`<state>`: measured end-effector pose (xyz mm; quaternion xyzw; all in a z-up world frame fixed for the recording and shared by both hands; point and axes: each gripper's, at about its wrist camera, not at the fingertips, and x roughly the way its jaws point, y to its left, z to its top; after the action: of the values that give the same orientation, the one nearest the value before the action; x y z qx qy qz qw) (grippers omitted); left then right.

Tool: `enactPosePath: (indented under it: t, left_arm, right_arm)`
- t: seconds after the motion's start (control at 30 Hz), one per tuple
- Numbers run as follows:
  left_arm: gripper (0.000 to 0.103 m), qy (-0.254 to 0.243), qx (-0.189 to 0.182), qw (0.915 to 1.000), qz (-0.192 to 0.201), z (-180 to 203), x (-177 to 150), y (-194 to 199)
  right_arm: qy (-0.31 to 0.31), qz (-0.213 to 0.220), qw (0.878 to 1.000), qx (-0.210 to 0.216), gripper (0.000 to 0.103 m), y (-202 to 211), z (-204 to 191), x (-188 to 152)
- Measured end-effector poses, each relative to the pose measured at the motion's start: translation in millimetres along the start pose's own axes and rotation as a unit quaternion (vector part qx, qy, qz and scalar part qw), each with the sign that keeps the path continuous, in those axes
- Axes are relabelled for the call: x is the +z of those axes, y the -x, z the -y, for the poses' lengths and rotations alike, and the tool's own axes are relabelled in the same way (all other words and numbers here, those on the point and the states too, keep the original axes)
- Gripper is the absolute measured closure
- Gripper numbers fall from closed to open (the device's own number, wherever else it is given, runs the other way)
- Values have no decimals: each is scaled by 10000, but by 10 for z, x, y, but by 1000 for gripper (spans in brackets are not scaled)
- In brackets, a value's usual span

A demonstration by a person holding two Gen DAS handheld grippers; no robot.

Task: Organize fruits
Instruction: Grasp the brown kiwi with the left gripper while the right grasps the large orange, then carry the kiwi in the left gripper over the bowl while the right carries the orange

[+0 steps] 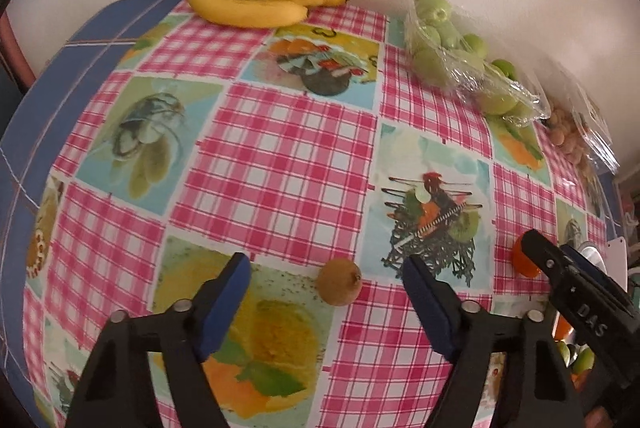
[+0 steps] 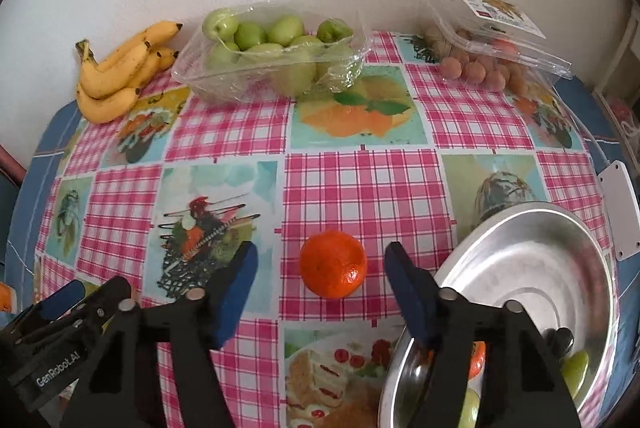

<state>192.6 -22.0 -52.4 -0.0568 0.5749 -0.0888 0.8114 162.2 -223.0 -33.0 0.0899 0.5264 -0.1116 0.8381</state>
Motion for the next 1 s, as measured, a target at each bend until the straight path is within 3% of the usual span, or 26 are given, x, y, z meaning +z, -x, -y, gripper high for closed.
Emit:
enactPosePath:
  t: [0.37,0.53,0.6,1.0]
  left_arm:
    - [54,-71,-112,9996,-246,82,-31,-111]
    - [65,-81,-117,9996,-255,96,-33,-109]
    - [76,-98,-105,9996,-259,97,-35,-108]
    - [76,-89,-242,9997,-13,113,30,94]
  right_arm:
    - [5,-165,9998,-61,55,-168,8,-5]
    - [-28,-201,9998,-89,58,-160,32,-4]
    - [-57,-252,9996,-83,58,-178,47,-7]
    - [-172,-154,9997,70,62,-37,71,31]
